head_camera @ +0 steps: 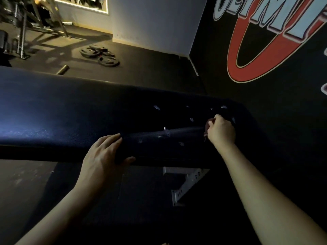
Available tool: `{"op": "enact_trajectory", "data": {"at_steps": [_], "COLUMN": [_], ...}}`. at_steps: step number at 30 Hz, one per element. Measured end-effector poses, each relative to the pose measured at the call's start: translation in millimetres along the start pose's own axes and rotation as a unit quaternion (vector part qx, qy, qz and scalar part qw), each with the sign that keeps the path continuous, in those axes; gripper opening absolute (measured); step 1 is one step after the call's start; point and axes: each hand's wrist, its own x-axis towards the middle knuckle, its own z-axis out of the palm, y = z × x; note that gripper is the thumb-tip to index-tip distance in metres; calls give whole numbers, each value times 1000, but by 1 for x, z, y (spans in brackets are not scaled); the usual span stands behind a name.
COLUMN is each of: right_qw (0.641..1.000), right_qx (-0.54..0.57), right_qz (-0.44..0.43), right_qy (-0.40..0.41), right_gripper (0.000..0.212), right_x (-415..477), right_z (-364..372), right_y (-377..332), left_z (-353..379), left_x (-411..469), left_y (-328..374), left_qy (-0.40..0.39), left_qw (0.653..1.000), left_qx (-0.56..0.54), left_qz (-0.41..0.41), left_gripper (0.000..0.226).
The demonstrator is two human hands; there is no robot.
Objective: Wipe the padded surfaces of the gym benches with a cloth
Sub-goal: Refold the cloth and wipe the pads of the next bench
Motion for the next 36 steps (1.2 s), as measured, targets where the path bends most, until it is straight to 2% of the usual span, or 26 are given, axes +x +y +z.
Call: {"op": "enact_trajectory", "data": {"at_steps": [1, 3, 6, 9, 11, 14, 16, 19, 22, 24, 26, 29, 32, 34, 36], "right_qw": [1000, 998, 969, 919, 936, 984, 993, 986, 940, 893, 870, 911, 951, 948, 914], "right_qx": [8, 35, 74, 71, 18, -31, -20, 48, 101, 115, 102, 28, 23, 66, 84], "right_qz": [0, -56, -228, -381, -349, -175, -116, -158, -321, -428, -478, -411, -308, -310, -397], "right_qy": [9, 10, -54, -68, -34, -6, -2, 11, -46, -77, -60, -24, -25, -21, -17], "right_gripper": [17, 15, 15, 13, 15, 13, 14, 14, 16, 20, 14, 10, 21, 27, 39], "right_x": [-6, -32, -101, -133, -94, -1, 31, 13, -52, -77, -59, 36, 120, 107, 50], "right_z": [3, 20, 37, 27, 23, 12, 14, 42, 48, 35, 31, 44, 59, 69, 69], "right_y": [-14, -63, -146, -148, -104, -25, -21, -87, -138, -125, -94, -76, -98, -130, -152], "left_z": [0, 0, 0, 1, 0, -3, -5, -11, -14, -13, -7, 3, 9, 10, 11], "left_x": [0, 0, 0, 0, 2, 2, 2, 7, 21, 33, 40, 37, 28, 28, 29], "left_y": [0, -1, -4, -6, -4, 1, 0, 1, 6, 8, 9, 10, 8, 9, 10], "left_qy": [-1, -2, -8, -9, -6, -20, -26, -19, 23, 61, 66, 51, 37, 37, 42], "left_qw": [1000, 1000, 1000, 1000, 1000, 1000, 999, 999, 996, 992, 989, 988, 991, 990, 987], "left_qx": [1, -1, -7, -4, 3, 5, 6, -1, -14, -8, -1, 5, 20, 23, 23], "left_qz": [1, 0, 11, 21, 0, -16, -19, -41, -80, -108, -134, -144, -130, -136, -154], "left_gripper": [81, 81, 79, 77, 79, 80, 82, 78, 55, 44, 41, 48, 59, 61, 61]}}
